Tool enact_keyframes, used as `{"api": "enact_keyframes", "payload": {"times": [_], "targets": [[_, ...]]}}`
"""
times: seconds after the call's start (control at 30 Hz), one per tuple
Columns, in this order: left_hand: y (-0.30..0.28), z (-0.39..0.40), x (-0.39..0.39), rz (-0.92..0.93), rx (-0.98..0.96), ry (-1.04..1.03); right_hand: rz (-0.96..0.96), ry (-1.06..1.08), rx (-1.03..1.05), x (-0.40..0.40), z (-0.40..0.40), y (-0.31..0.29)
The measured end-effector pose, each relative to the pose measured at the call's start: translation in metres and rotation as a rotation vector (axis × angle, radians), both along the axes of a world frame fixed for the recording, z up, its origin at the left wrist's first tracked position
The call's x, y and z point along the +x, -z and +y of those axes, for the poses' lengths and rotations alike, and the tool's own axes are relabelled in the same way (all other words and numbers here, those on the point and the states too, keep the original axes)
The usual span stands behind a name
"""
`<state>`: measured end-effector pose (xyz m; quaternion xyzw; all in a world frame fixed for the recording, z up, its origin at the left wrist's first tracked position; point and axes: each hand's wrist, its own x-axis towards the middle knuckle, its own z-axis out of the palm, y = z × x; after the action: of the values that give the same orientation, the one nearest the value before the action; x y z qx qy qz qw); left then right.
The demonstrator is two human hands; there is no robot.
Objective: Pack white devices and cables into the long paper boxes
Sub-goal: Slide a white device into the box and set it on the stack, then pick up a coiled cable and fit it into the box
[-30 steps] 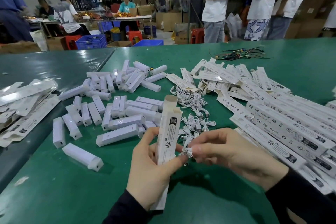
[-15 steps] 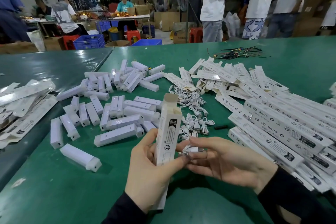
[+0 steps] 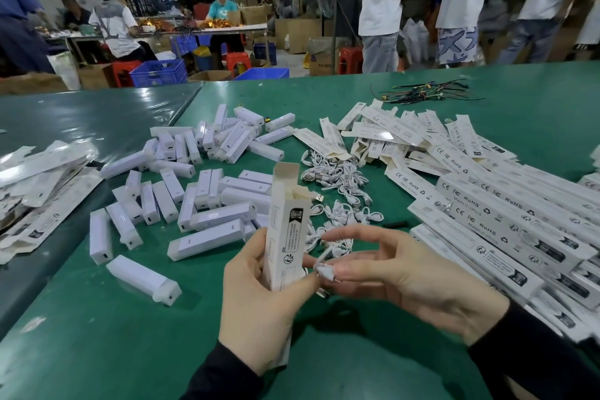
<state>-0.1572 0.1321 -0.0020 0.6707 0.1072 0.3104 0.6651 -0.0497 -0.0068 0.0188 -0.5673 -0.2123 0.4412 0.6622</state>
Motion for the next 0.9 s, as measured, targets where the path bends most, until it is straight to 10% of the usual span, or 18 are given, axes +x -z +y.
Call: {"api": "enact_keyframes", "payload": {"times": [0.47,0.9], "targets": [[-0.001,0.006,0.001,0.082,-0.250,0.009,-0.731,0.044,0.002,-0.012,-0.002,-0.003],[0.001,0.007,0.002,0.186,-0.413,0.073,-1.031,-0.001,-0.004,-0.009,-0.005,0.002]]}}
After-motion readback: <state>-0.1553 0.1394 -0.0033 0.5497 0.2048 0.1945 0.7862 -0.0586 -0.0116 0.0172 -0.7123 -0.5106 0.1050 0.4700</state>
